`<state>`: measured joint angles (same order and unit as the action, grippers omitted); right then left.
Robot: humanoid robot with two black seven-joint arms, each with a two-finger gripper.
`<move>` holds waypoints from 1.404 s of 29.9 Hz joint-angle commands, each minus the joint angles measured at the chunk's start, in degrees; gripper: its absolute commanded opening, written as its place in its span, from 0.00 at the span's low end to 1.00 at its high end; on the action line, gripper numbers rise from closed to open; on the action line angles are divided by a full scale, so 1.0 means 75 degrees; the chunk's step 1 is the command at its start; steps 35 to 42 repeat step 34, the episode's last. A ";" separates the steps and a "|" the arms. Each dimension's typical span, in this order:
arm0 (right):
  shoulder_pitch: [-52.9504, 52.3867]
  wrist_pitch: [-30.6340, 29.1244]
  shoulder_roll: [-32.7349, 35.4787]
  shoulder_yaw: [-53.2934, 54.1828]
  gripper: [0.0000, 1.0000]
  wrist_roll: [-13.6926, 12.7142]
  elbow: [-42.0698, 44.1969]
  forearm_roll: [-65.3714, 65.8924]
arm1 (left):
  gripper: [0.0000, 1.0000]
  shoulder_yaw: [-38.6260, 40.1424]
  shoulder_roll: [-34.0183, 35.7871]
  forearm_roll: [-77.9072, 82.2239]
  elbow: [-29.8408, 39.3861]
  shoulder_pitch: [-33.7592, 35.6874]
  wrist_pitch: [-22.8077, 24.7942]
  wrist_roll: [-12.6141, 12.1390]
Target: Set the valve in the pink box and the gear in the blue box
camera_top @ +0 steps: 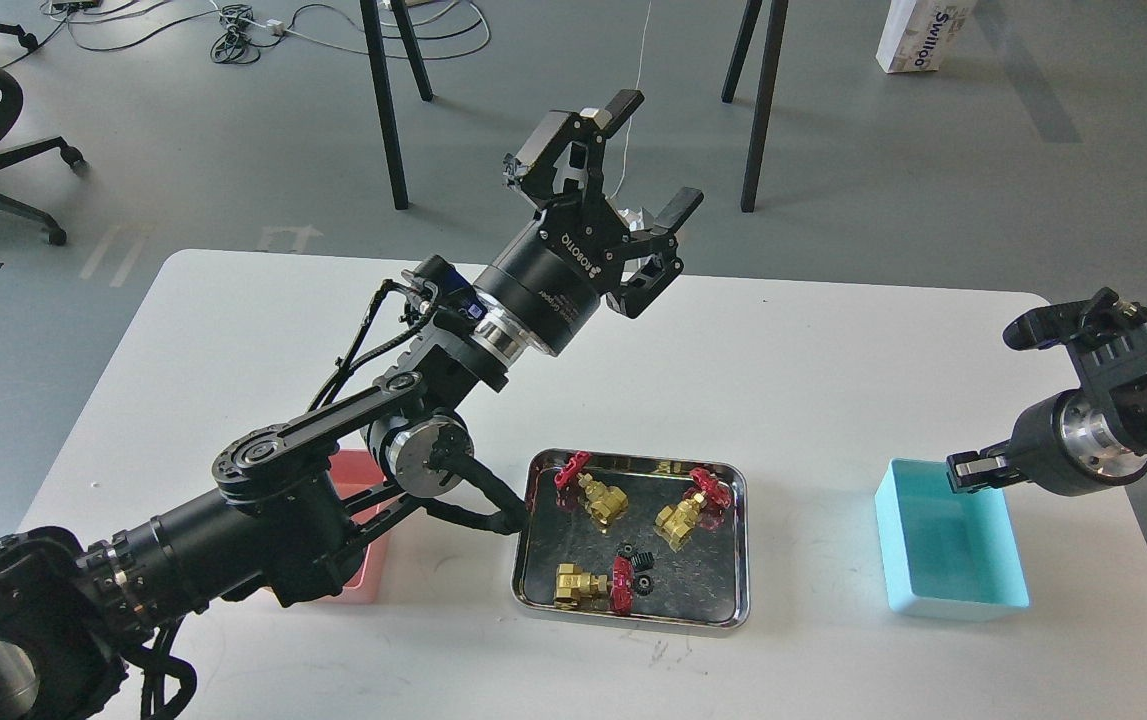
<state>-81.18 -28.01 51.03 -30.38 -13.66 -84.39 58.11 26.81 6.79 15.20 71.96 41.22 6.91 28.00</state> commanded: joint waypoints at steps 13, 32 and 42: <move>0.0299 0.0755 0.0356 0.2452 0.99 0.0216 0.0633 -0.2025 | 0.97 0.0011 0.0149 0.0000 -0.0067 -0.0024 -0.0019 0.0000; 0.3381 0.0001 -0.3089 0.7974 0.99 0.4787 0.3927 -0.9987 | 0.99 0.1207 0.2751 -0.2426 -0.2540 0.0809 0.2812 0.0000; 0.3685 0.0001 -0.3183 0.8536 0.99 0.4857 0.3986 -0.9987 | 0.99 0.1207 0.2657 -0.2426 -0.2505 0.0762 0.2812 0.0000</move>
